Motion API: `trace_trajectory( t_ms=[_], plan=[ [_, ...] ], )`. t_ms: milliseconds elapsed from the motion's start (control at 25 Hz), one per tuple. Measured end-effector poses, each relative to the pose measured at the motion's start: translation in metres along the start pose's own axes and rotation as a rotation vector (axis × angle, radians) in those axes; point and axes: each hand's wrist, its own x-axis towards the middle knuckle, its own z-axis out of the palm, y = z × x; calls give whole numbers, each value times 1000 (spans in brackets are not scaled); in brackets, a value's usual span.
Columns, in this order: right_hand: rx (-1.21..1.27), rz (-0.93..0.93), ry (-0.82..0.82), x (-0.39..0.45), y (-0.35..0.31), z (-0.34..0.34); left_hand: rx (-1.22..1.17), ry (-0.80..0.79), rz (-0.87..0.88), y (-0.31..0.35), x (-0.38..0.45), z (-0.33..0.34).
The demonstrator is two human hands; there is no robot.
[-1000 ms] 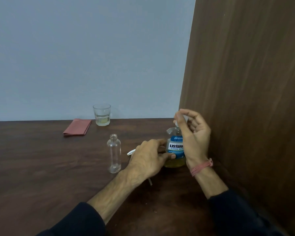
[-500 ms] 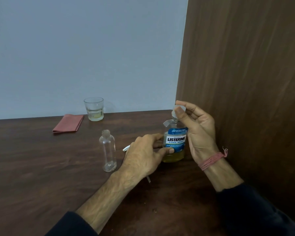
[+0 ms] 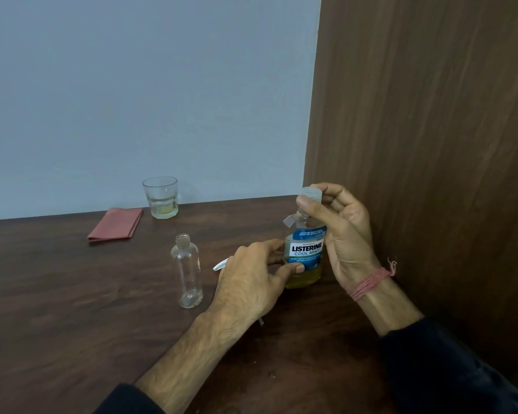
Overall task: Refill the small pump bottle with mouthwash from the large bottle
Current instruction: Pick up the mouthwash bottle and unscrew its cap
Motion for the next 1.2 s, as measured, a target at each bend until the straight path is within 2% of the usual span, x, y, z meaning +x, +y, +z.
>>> trace_trajectory(
  t_ms=[200,400,600,920,1200],
  plan=[
    [-45,6,-93,-2,4,0,-7,-10,1,0,0,0],
    [-62,-24,-18,-2,2,-1,-21,4,4,1,-2,0],
    [-46,-25,-25,-2,2,1,-8,10,-4,1,-2,0],
    [-34,-47,-111,-1,-2,-2,-23,4,-22,-1,-1,0],
    [67,45,-207,0,-14,-3,-24,-7,3,0,-1,-1]
  ],
)
